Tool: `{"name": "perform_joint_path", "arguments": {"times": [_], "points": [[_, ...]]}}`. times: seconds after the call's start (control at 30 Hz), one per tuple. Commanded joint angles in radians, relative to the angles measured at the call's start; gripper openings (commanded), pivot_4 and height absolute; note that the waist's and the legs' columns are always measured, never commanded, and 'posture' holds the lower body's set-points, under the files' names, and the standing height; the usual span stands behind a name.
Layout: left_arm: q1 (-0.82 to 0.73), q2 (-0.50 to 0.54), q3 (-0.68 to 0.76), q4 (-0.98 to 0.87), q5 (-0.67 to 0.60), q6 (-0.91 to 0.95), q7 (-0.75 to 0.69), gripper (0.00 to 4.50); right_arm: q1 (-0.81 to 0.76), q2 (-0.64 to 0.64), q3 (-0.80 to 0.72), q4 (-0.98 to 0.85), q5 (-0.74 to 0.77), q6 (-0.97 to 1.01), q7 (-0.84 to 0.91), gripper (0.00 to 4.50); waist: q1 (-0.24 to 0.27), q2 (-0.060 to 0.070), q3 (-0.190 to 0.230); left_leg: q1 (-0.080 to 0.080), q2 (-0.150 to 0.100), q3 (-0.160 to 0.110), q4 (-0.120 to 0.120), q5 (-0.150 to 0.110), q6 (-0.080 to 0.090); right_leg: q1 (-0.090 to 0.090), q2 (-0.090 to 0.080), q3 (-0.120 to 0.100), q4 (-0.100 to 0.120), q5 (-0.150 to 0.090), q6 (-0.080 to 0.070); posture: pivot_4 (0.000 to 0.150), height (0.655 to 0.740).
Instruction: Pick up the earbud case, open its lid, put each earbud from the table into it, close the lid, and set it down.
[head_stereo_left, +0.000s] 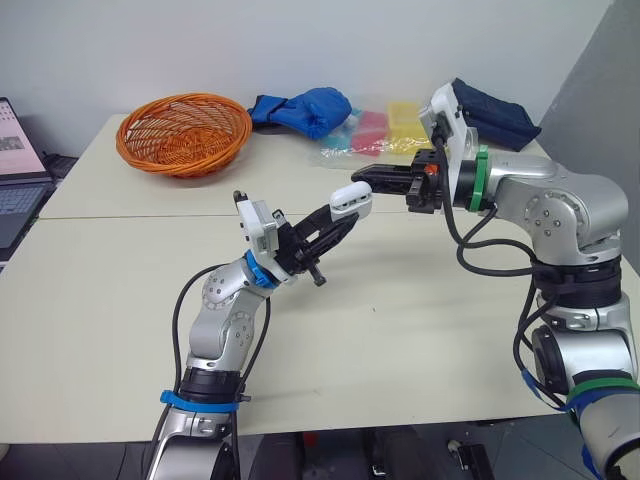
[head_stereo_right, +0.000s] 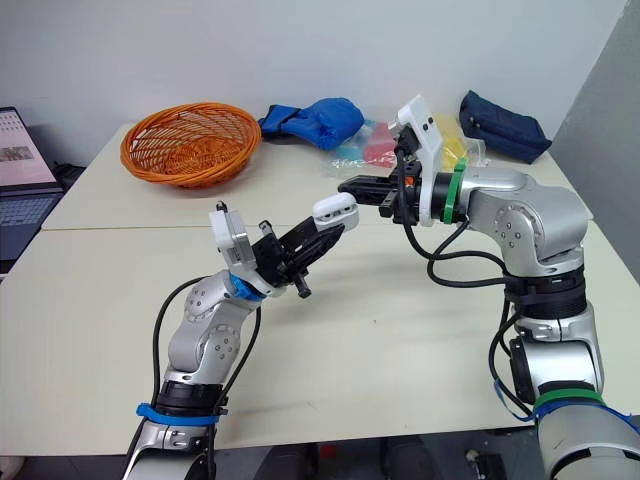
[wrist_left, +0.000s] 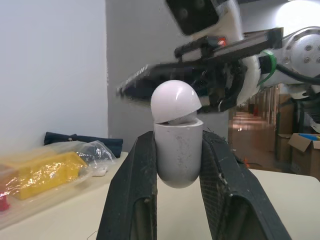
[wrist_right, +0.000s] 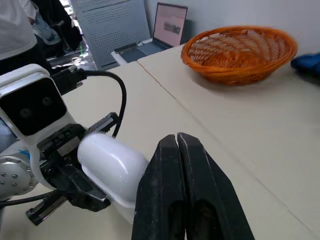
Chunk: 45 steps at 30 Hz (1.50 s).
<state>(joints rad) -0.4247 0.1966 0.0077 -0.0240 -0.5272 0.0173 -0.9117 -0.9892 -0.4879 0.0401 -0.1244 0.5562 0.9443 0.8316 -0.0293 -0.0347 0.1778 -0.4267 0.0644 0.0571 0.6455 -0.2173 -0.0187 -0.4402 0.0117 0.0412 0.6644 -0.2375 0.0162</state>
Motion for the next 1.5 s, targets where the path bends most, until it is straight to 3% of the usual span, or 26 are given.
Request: {"name": "perform_joint_path", "arguments": {"times": [0.03,0.13,0.4,0.53,0.7,0.9,0.97,1.17,1.4,1.5], "points": [[-0.022,0.001,0.005,-0.011,-0.005,-0.007,0.004,0.76,0.011,-0.036,0.040,-0.063,-0.088,-0.194,0.036,0.05,0.000,0.000,0.000,0.000,0.000,0.000,0.000,0.000,0.000,0.000,0.000,0.000,0.000,0.000,0.000,0.150,0.7400],[-0.023,0.002,0.003,-0.012,-0.005,-0.007,0.005,0.76,0.033,-0.068,0.072,-0.055,-0.159,-0.344,0.077,0.05,0.000,0.000,0.000,0.000,0.000,0.000,0.000,0.000,0.000,0.000,0.000,0.000,0.000,-0.001,0.002,0.150,0.7400],[-0.032,0.002,0.002,0.000,-0.004,-0.011,0.001,0.76,-0.030,-0.046,0.025,0.072,-0.158,-0.318,0.020,0.05,0.000,0.000,0.000,0.001,0.000,0.001,0.001,0.000,0.000,0.001,0.000,0.001,0.001,0.001,-0.001,0.150,0.7400],[-0.032,0.004,0.000,0.002,0.012,-0.022,0.010,0.76,-0.041,0.009,-0.026,-0.005,-0.118,-0.230,-0.094,0.05,-0.002,0.000,0.000,0.001,0.001,0.001,0.000,0.000,0.000,0.000,0.001,0.001,0.001,0.001,-0.001,0.150,0.7400],[-0.040,-0.008,0.007,0.008,0.015,-0.018,0.042,0.76,0.080,0.108,-0.008,-0.250,-0.080,-0.076,-0.270,0.05,0.000,0.000,0.000,0.000,0.001,0.000,0.000,0.000,0.000,0.000,0.000,0.000,0.000,0.001,-0.001,0.150,0.7400],[-0.053,-0.012,0.005,0.015,0.019,-0.021,0.045,0.76,0.170,0.142,0.044,-0.297,-0.098,0.046,-0.366,0.05,0.000,0.000,0.000,0.000,0.000,0.001,0.002,0.000,0.000,0.001,-0.001,0.001,0.001,0.002,0.002,0.150,0.7400],[-0.059,-0.013,0.005,0.019,0.019,-0.024,0.045,0.76,0.200,0.095,0.095,-0.314,-0.117,0.062,-0.344,0.05,0.000,0.000,0.000,0.001,0.000,0.001,0.002,0.000,0.000,0.001,-0.001,0.001,0.001,0.002,0.002,0.150,0.7400],[-0.064,-0.017,0.005,0.021,0.021,-0.026,0.046,0.76,0.222,0.116,0.039,-0.333,-0.087,0.091,-0.393,0.05,-0.002,0.000,0.000,0.001,0.000,0.001,0.002,0.000,0.000,0.001,0.000,0.001,0.000,0.002,0.002,0.150,0.7400],[-0.056,-0.002,0.011,0.022,0.022,-0.021,0.039,0.76,0.231,0.081,-0.045,-0.366,-0.002,-0.092,-0.229,0.05,-0.001,0.000,0.000,0.001,0.000,0.000,0.001,0.000,0.000,0.001,0.000,0.001,0.000,0.002,0.002,0.150,0.7400],[-0.066,0.043,0.016,0.023,0.012,0.046,0.031,0.76,0.262,-0.062,-0.099,-0.352,0.027,-0.186,-0.049,0.57,0.000,0.000,0.000,0.001,-0.001,0.000,0.002,0.000,0.000,0.002,0.000,0.001,-0.001,0.001,0.003,0.150,0.7400]]}}
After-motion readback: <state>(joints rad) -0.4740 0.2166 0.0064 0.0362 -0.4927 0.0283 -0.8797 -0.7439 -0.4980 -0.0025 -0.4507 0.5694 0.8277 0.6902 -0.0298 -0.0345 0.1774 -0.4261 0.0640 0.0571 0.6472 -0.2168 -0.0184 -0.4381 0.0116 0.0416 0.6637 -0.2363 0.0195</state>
